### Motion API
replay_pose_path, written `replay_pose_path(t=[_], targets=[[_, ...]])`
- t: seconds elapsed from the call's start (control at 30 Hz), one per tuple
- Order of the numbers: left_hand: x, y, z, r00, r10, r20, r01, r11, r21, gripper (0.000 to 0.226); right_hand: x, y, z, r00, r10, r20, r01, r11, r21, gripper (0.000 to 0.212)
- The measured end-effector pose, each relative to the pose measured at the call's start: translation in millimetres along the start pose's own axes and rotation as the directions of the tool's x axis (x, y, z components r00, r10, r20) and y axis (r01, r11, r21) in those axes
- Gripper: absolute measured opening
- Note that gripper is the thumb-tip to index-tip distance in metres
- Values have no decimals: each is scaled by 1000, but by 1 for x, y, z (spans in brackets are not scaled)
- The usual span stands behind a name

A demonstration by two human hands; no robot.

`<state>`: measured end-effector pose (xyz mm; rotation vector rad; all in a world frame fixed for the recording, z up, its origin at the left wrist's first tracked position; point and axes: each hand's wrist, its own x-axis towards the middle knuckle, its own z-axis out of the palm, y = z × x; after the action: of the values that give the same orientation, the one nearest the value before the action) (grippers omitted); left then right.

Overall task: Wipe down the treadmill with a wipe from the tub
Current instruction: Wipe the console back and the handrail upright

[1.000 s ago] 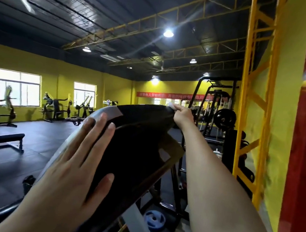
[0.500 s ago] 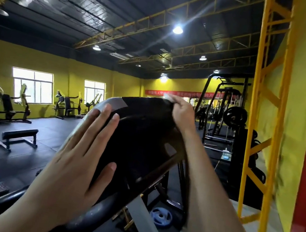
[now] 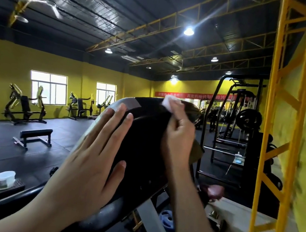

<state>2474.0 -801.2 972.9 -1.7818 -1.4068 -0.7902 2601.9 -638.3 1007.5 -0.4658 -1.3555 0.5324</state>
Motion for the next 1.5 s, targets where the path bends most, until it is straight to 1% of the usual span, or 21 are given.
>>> replay_pose_path(t=[0.13, 0.23, 0.27, 0.33, 0.4, 0.47, 0.53, 0.6, 0.67, 0.73, 0.8, 0.87, 0.93, 1.03, 1.13, 1.2, 1.23, 1.33, 1.4, 1.43, 1.5], targets=[[1, -1, 1, 999, 19, -25, -20, 999, -35, 73, -76, -46, 11, 964, -233, 126, 230, 972, 37, 46], [-1, -3, 1, 999, 10, -34, -11, 999, -47, 71, -102, -28, 1, 944, -288, 162, 296, 955, -26, 45], [-2, -2, 0, 1000, 4, -31, -5, 999, -36, 71, -105, -19, -2, 962, -221, 161, 227, 974, -23, 43], [-9, 0, -2, 1000, -14, -15, 14, 1000, 6, 70, -107, -13, -6, 970, -49, 239, 59, 998, -36, 40], [-21, 7, -4, 999, -18, 28, 16, 999, 47, 66, -103, -10, -11, 921, -57, 384, 141, 971, -193, 42], [-35, 14, -7, 998, 1, 66, -7, 996, 89, 55, -81, 1, -19, 915, 25, 403, 86, 963, -255, 43], [-42, 13, -8, 993, 33, 117, -48, 991, 124, 45, -43, 35, -29, 941, 78, 330, 42, 938, -343, 40], [-42, 8, -5, 987, 58, 152, -76, 991, 112, 39, -5, 72, -41, 955, 73, 289, 76, 878, -472, 31], [-41, 7, -2, 984, 67, 163, -85, 991, 103, 38, 32, 111, -57, 939, 199, 282, 1, 816, -578, 21], [-42, 10, -2, 985, 60, 165, -79, 990, 114, 40, 53, 129, -65, 923, 258, 284, -81, 856, -511, 16], [-44, 11, -3, 984, 53, 171, -74, 991, 116, 41, 54, 124, -63, 918, 265, 294, -96, 870, -484, 13], [-44, 11, -3, 982, 47, 183, -69, 991, 112, 41, 28, 95, -53, 931, 221, 290, -77, 897, -436, 24], [-44, 11, -3, 982, 38, 183, -60, 992, 113, 41, -21, 49, -41, 933, 63, 354, 78, 926, -369, 37], [-45, 11, -1, 983, 40, 178, -59, 993, 104, 42, -67, 21, -38, 888, -22, 460, 195, 924, -330, 47], [-46, 9, 0, 984, 35, 174, -50, 995, 86, 43, -31, 58, -41, 932, 54, 358, 50, 960, -276, 35], [-46, 10, 0, 985, 23, 169, -38, 995, 87, 44, 15, 101, -44, 944, 186, 272, -72, 922, -382, 24], [-46, 11, 0, 986, 18, 168, -33, 996, 85, 44, 37, 123, -47, 932, 258, 256, -130, 895, -427, 19], [-44, 12, -3, 984, 17, 177, -31, 997, 77, 44, 73, 141, -57, 876, 415, 244, -304, 870, -388, 21], [-44, 12, -4, 984, 13, 178, -28, 996, 81, 44, 74, 144, -61, 879, 431, 202, -334, 861, -384, 21], [-44, 11, -3, 984, 11, 178, -27, 996, 84, 43, 66, 146, -63, 892, 413, 182, -313, 857, -410, 21], [-44, 12, -3, 984, 8, 178, -24, 996, 89, 42, 34, 141, -65, 925, 330, 188, -253, 904, -344, 29]])
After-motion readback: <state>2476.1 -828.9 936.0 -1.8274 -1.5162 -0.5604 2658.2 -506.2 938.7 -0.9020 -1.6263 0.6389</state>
